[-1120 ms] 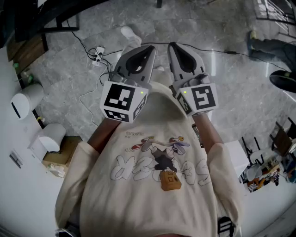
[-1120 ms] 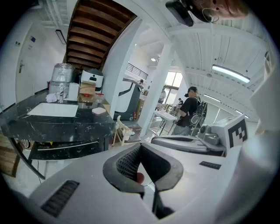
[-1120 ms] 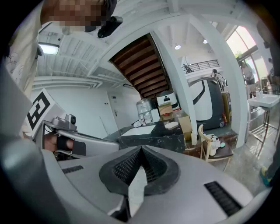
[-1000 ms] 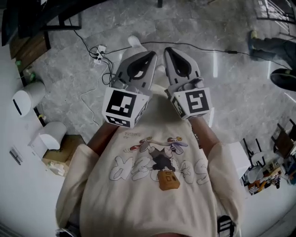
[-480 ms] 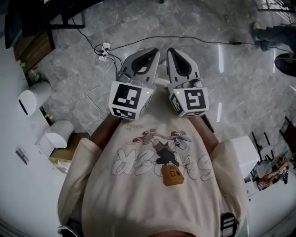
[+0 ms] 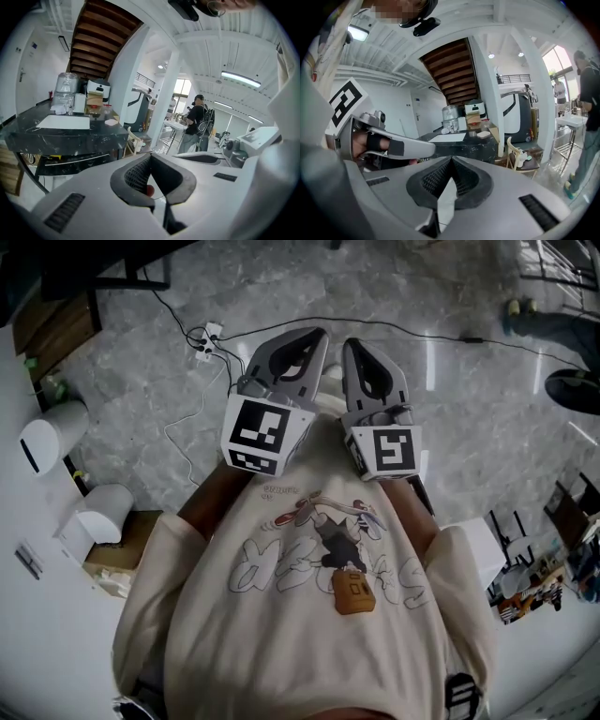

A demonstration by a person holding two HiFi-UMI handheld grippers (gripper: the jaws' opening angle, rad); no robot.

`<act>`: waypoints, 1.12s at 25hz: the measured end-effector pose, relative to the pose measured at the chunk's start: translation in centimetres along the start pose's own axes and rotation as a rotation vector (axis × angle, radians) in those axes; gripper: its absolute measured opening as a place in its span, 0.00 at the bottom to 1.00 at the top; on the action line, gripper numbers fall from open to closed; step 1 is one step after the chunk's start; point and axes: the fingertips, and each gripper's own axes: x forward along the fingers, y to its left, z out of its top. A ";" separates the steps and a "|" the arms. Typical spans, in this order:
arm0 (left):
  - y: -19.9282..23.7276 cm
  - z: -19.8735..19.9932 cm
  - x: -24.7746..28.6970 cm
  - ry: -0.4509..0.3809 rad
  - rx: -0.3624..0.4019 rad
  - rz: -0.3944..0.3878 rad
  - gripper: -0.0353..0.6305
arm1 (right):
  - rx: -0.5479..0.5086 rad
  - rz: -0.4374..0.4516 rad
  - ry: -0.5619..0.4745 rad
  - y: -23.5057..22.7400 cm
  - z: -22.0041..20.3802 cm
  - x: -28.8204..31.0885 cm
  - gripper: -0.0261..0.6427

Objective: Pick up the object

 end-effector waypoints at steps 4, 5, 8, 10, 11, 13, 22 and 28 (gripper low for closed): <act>6.3 1.0 -0.6 -0.031 -0.031 0.016 0.06 | -0.018 -0.016 0.037 1.7 -0.1 4.8 0.06; 8.5 0.9 -0.7 -0.027 -0.047 0.014 0.06 | -0.022 -0.016 0.044 2.7 -0.4 6.8 0.06; 11.9 0.7 -1.2 -0.016 -0.081 -0.021 0.06 | -0.042 -0.019 0.047 4.8 -0.6 10.1 0.06; 12.5 1.0 -1.1 -0.014 -0.076 -0.037 0.06 | -0.046 -0.028 0.044 5.0 -0.3 10.7 0.06; 12.7 0.9 -0.7 -0.009 -0.073 -0.041 0.06 | -0.048 -0.034 0.047 4.7 -0.2 11.0 0.06; 13.1 0.9 0.7 0.004 -0.074 -0.045 0.06 | -0.046 -0.054 0.054 3.4 -0.2 12.0 0.06; 15.5 4.4 1.9 -0.044 -0.026 0.023 0.06 | -0.067 -0.026 -0.013 2.5 3.8 15.2 0.07; 21.4 10.7 7.6 -0.048 -0.035 0.096 0.06 | -0.071 0.043 -0.026 -1.5 8.4 23.1 0.07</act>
